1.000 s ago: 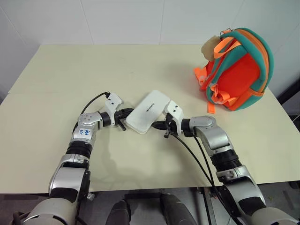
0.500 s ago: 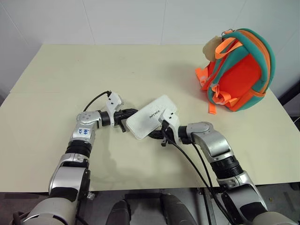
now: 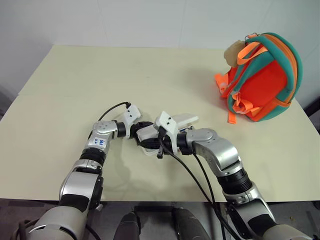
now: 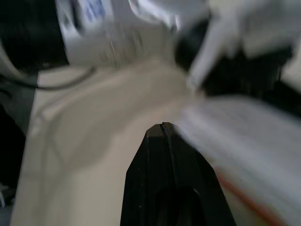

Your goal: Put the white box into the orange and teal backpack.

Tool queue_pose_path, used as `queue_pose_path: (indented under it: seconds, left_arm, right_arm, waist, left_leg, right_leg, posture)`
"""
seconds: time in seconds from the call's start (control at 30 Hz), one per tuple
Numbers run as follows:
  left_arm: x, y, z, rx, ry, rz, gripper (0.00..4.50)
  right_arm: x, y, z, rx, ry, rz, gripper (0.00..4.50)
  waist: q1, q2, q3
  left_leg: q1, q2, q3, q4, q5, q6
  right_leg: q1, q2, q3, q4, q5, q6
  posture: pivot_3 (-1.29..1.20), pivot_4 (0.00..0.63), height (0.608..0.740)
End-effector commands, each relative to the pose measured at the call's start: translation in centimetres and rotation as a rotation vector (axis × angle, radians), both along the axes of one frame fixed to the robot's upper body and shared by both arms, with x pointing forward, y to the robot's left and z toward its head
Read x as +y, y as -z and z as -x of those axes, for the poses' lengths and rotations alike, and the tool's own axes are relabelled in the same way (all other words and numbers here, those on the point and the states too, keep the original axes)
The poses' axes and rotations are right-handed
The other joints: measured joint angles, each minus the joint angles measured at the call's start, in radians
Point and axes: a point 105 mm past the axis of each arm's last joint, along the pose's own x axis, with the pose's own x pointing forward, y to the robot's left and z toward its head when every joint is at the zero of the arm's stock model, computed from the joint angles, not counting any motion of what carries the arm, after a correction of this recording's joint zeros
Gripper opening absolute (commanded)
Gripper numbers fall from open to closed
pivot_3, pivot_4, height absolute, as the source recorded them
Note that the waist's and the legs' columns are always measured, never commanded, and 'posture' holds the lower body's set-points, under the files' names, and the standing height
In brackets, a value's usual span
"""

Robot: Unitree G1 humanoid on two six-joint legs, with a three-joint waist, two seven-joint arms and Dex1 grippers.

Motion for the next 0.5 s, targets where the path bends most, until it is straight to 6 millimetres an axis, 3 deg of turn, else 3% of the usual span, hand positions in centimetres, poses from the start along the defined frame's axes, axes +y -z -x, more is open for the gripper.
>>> queue_pose_path:
  seconds: [0.03, 0.3, 0.5]
  left_arm:
    - [2.3, 0.7, -0.2, -0.009, -0.096, -0.026, 0.06]
    - [7.1, -0.2, 0.5, -0.095, -0.272, -0.030, 0.06]
    - [8.8, -1.3, 2.5, -0.096, -0.323, 0.013, 0.06]
  right_arm:
    - [-2.0, -0.3, 0.4, 0.014, 0.019, -0.010, 0.00]
    - [-6.2, 0.8, 2.4, 0.111, 0.004, 0.056, 0.00]
    - [-9.6, 0.9, 1.3, 0.120, 0.093, 0.103, 0.00]
  waist:
    - [0.000, 0.000, 0.000]
    - [-0.032, 0.000, 0.000]
    - [-0.026, 0.000, 0.000]
  left_leg:
    - [0.000, 0.000, 0.000, 0.000, 0.000, 0.000]
    - [0.002, 0.002, 0.000, -0.003, 0.000, 0.000]
    - [0.002, 0.002, 0.000, -0.002, 0.000, 0.000]
  right_leg:
    - [0.000, 0.000, 0.000, 0.000, 0.000, 0.000]
    - [0.000, 0.002, 0.000, 0.001, -0.001, -0.002]
    - [0.000, 0.001, 0.000, 0.001, -0.001, -0.003]
  posture:
    - [0.00, 0.150, 0.740]
    - [0.00, 0.150, 0.740]
    - [0.00, 0.150, 0.740]
